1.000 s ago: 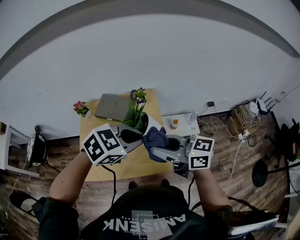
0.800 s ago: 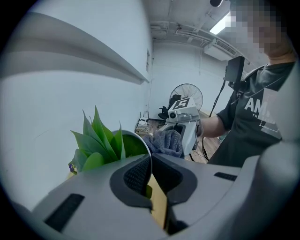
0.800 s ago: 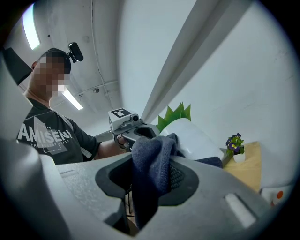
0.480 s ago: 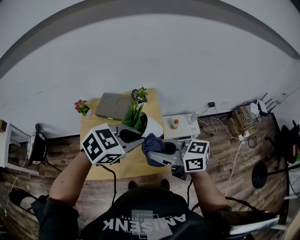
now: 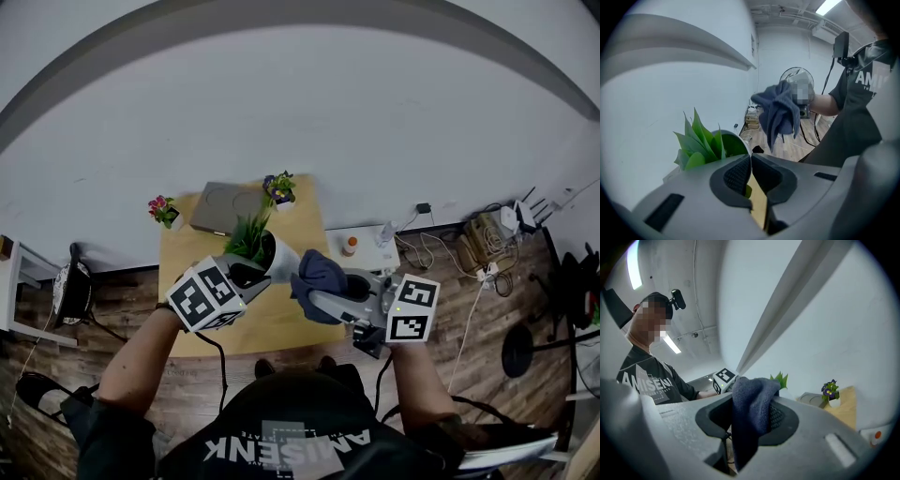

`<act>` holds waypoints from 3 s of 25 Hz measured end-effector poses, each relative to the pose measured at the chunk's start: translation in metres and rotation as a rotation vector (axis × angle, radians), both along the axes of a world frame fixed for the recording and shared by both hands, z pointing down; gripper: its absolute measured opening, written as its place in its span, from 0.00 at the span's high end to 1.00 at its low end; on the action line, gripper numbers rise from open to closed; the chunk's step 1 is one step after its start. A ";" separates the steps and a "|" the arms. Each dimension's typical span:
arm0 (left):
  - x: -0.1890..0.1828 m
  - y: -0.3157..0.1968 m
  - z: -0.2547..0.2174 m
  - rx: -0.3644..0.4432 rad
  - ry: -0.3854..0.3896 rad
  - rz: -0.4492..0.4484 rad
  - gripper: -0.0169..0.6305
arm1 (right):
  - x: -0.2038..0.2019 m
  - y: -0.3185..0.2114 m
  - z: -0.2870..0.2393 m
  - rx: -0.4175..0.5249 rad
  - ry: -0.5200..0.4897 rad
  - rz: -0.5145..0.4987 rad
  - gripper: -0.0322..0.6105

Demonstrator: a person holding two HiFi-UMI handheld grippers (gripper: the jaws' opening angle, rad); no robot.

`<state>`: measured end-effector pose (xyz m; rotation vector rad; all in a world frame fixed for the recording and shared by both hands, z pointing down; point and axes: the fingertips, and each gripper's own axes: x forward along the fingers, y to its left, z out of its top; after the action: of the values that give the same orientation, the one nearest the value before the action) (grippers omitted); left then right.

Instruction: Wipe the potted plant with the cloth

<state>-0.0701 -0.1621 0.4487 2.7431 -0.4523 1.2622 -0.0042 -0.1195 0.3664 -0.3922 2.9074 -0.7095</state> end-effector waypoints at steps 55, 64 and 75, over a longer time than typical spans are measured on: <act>-0.110 -0.067 0.225 0.157 -0.607 0.037 0.91 | 0.036 -0.044 0.020 -0.089 -0.024 0.274 0.75; -0.108 -0.063 0.218 0.150 -0.565 -0.006 0.81 | 0.030 -0.043 0.016 -0.083 -0.032 0.248 0.75; -0.097 -0.048 0.186 0.144 -0.436 -0.098 0.81 | 0.028 -0.040 0.001 -0.036 -0.034 0.221 0.75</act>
<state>-0.1673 -0.2105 0.6348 2.5022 -0.7273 1.8712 0.0234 -0.1600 0.3677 -0.6859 2.7645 -0.7259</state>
